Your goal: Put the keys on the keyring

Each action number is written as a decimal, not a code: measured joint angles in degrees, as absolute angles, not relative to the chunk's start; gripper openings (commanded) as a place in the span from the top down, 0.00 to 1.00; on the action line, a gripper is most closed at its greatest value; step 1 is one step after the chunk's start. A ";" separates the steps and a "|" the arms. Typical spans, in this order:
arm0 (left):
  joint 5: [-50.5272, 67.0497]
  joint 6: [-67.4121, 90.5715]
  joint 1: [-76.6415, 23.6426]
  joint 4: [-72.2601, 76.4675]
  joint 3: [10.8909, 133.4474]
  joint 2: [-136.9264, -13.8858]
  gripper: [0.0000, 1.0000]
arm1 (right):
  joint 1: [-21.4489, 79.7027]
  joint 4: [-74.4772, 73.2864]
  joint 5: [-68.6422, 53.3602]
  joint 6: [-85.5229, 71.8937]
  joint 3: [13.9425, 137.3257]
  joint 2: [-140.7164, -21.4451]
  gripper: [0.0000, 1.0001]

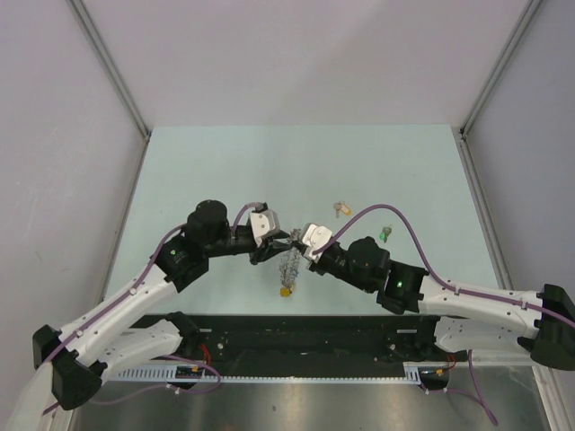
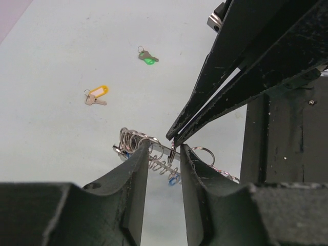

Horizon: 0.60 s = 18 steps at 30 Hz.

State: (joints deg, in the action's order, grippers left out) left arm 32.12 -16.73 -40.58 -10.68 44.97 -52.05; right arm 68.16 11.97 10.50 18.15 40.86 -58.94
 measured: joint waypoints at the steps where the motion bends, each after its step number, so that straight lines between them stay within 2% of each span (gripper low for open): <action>1: 32.27 -16.71 -40.58 -10.68 44.97 -52.03 0.70 | 68.18 11.97 10.55 18.17 40.86 -58.94 1.00; 6: 33.08 -16.56 -40.58 -10.74 44.95 -51.96 0.75 | 68.20 12.01 10.79 18.17 40.91 -58.98 1.00; 18: 31.00 -14.17 -40.58 -8.97 42.61 -49.12 0.71 | 68.51 12.05 11.20 17.63 40.95 -58.98 1.00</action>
